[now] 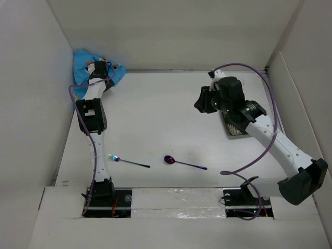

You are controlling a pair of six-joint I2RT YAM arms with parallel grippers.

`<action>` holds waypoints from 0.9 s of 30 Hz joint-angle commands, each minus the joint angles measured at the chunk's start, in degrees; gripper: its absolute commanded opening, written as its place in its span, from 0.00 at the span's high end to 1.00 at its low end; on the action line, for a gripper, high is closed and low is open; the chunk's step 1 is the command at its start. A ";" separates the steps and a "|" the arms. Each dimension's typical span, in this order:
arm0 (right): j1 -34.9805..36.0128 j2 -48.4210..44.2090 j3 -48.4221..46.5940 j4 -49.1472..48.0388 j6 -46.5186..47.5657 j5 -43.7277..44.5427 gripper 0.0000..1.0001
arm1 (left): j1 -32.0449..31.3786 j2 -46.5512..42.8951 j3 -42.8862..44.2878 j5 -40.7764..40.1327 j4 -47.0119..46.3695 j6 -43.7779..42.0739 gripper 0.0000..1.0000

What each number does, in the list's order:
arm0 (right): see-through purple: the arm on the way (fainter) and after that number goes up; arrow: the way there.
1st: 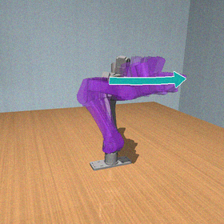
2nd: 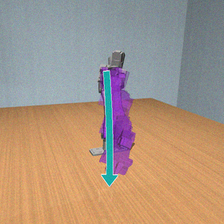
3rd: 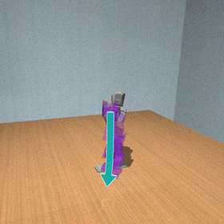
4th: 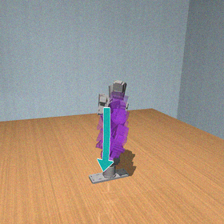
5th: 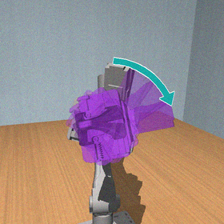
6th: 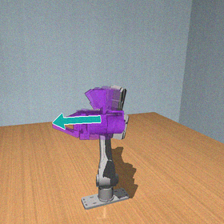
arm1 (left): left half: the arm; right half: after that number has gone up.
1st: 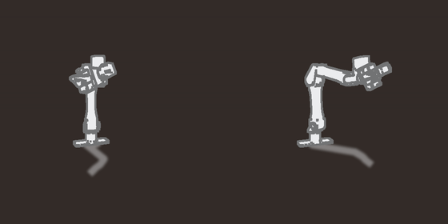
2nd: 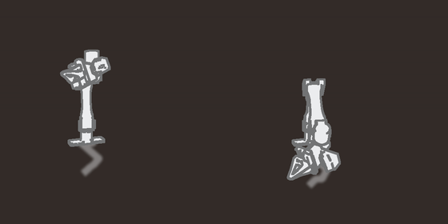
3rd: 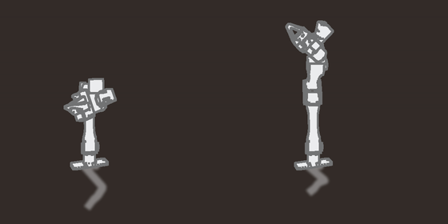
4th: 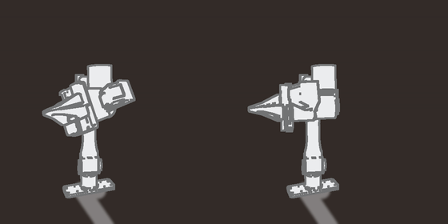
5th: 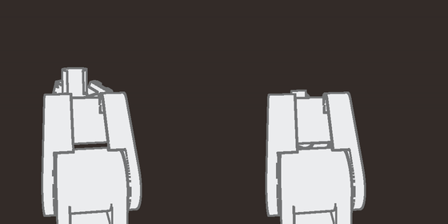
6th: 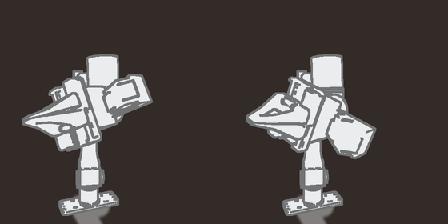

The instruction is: Set the dinner table for one person

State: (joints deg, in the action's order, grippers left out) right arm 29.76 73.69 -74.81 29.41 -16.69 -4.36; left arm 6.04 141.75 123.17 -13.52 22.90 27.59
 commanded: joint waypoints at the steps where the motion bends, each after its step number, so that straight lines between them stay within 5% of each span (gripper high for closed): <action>1: 1.71 1.36 -2.63 0.21 -0.01 -1.44 0.62 | -0.33 0.18 6.62 0.86 -0.65 1.23 0.42; 8: 6.45 5.85 -5.70 -0.14 -1.95 -0.39 0.63 | -1.56 6.08 10.94 0.60 -3.29 -1.05 0.47; 17: 7.60 10.06 -14.13 1.26 -1.42 -2.67 0.67 | -1.56 10.65 14.38 10.88 -6.01 -10.01 0.56; 22: 7.60 11.47 -23.18 5.65 0.51 -3.20 0.68 | -1.56 12.93 17.27 16.94 -5.58 -12.39 0.73; 25: 7.60 12.35 -29.68 7.85 1.22 -3.20 0.68 | -1.56 13.99 18.93 18.60 -3.92 -12.83 0.97; 27: 7.60 12.53 -33.99 8.91 1.66 -3.02 0.68 | -1.56 14.52 19.12 19.40 -2.51 -12.83 1.00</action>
State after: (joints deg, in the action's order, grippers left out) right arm 37.12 86.46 -102.72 36.69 -16.71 -6.68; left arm 4.60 154.30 140.35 2.15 17.43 16.34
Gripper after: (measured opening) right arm 0.324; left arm 0.009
